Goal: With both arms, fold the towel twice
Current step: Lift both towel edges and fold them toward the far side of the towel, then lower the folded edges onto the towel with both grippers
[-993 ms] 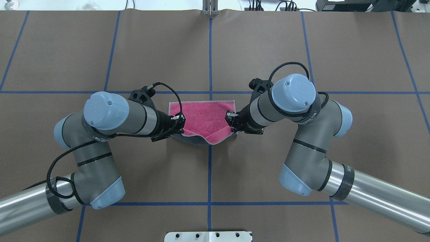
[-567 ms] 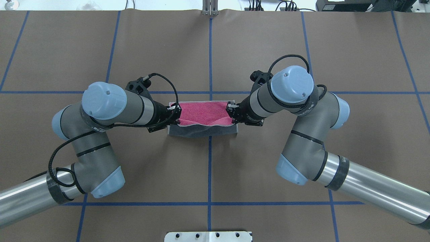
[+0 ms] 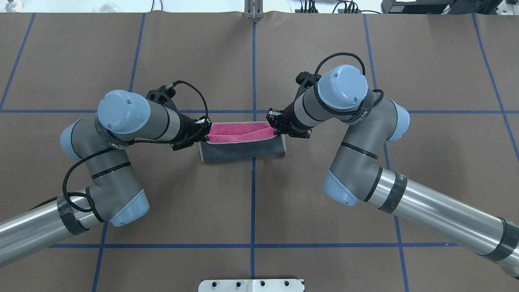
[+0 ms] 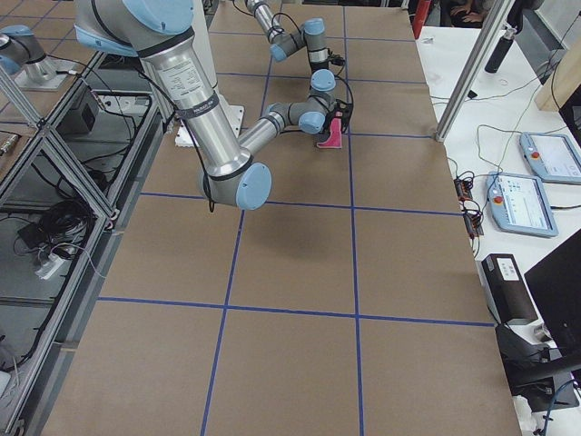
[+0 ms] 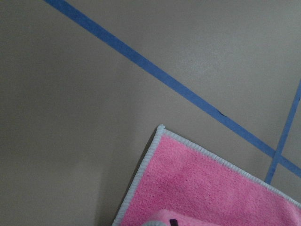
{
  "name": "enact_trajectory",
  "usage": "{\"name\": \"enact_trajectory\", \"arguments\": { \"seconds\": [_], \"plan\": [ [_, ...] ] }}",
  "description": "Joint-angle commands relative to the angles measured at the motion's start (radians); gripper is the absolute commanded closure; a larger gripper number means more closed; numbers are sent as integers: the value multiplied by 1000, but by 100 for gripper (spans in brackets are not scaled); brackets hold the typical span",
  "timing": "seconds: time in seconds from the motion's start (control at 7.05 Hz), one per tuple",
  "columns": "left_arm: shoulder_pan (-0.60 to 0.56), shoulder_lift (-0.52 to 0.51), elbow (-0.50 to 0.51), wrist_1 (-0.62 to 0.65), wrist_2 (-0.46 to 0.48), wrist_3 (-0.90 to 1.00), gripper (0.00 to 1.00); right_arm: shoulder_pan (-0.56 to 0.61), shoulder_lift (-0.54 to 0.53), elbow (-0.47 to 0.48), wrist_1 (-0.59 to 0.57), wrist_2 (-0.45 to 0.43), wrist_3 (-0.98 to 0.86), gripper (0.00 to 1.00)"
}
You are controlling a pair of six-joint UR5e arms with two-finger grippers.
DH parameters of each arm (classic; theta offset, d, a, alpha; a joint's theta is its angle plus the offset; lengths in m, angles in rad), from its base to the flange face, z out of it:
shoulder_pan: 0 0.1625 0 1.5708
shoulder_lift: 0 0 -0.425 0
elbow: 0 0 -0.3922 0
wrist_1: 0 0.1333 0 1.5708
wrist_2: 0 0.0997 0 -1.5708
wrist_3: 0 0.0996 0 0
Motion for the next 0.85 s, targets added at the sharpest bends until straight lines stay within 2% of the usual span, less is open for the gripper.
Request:
{"name": "enact_trajectory", "arguments": {
  "seconds": [0.0,0.71],
  "plan": [
    [-3,-46,43,0,2,0,100,13,1,-19,1,0,0,100],
    [-8,-46,97,-35,2,2,100,14,18,-37,4,0,-2,100]
  ]
}}
